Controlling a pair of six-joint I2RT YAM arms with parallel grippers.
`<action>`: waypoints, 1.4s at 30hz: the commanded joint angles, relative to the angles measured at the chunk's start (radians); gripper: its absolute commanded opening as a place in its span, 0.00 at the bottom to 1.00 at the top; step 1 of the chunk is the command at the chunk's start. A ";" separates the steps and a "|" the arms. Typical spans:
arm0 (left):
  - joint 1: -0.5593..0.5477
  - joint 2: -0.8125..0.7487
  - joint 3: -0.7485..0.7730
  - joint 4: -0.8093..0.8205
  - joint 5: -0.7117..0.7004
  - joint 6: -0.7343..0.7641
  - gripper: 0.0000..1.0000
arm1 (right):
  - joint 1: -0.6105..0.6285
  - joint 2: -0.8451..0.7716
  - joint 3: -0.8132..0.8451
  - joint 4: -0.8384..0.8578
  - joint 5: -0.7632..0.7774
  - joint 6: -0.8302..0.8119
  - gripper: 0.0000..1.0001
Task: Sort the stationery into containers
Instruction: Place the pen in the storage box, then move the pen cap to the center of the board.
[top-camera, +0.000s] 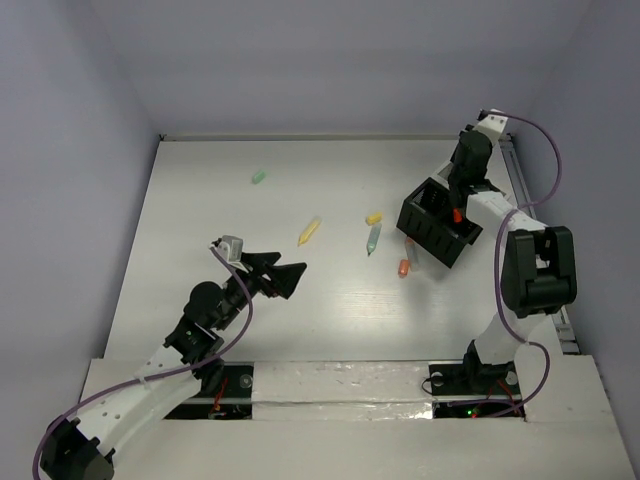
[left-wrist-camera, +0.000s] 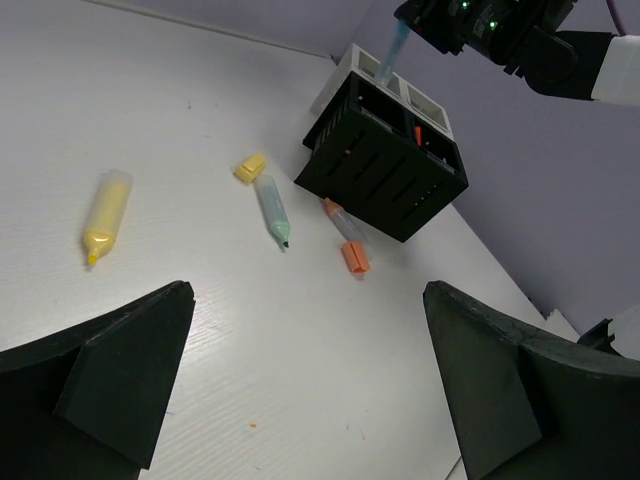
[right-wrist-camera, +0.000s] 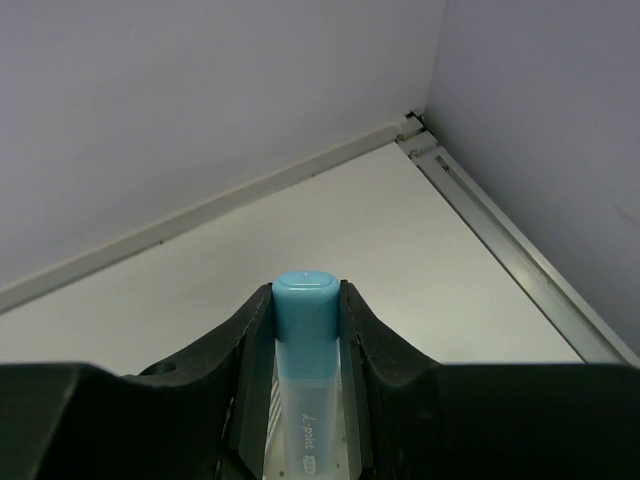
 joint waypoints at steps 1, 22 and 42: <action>-0.003 -0.010 -0.006 0.032 -0.030 0.012 0.99 | -0.008 0.007 0.003 0.082 0.032 -0.030 0.00; -0.003 0.116 0.052 0.012 -0.173 -0.015 0.99 | 0.019 -0.161 0.013 -0.111 -0.210 0.127 0.90; -0.012 0.315 0.233 -0.084 -0.337 -0.049 0.74 | 0.385 -0.086 -0.018 -0.255 -0.661 0.254 0.21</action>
